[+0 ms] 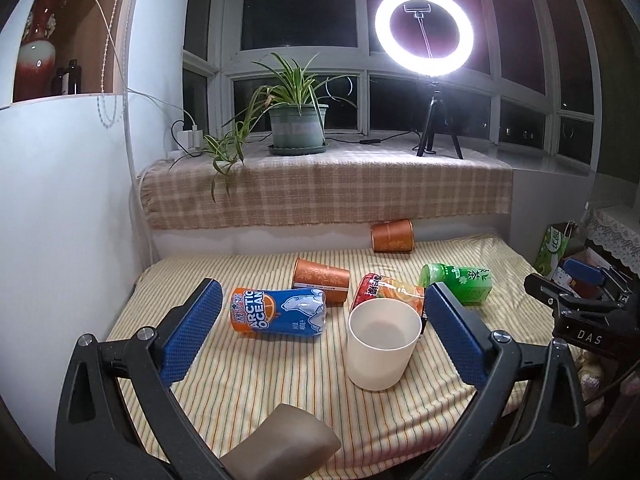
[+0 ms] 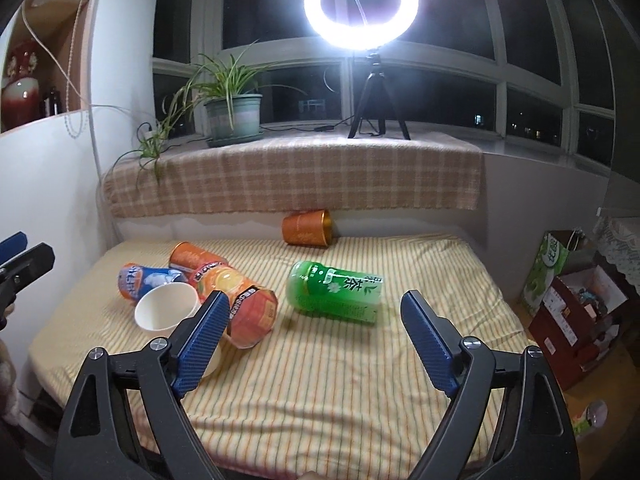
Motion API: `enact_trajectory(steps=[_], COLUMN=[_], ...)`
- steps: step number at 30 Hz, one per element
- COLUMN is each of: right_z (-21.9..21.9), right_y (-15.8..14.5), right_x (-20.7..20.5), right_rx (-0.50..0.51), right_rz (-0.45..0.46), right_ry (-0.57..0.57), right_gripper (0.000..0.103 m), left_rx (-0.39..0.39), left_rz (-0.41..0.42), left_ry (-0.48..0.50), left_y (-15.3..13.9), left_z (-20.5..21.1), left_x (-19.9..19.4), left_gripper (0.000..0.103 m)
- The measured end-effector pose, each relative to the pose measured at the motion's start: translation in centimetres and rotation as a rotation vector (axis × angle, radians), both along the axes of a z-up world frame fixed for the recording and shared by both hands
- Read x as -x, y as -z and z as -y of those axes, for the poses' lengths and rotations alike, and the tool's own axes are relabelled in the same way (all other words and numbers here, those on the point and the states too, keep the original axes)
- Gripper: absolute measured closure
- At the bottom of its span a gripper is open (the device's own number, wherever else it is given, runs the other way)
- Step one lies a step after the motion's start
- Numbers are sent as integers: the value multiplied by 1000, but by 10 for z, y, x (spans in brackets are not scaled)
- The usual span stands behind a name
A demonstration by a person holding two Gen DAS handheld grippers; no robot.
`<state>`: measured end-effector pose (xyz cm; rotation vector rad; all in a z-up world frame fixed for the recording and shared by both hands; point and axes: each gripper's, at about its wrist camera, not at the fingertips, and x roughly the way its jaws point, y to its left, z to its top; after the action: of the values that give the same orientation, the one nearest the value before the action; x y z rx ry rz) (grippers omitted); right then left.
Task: Flip cup upright
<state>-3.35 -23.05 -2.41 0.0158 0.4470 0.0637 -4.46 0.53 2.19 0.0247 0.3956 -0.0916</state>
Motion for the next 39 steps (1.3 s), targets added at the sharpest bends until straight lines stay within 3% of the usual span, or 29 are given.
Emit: enact_trajectory(steps=[39], right_z=[4], right_y=[10], right_x=[-9], right_rx=[-27], right_rz=[-49], right_ry=[-2], right_gripper=[15], left_rx=[1], left_rz=[-6], left_ry=[-11], left_y=[1], left_z=[-1], left_x=[-3], left_gripper=[0])
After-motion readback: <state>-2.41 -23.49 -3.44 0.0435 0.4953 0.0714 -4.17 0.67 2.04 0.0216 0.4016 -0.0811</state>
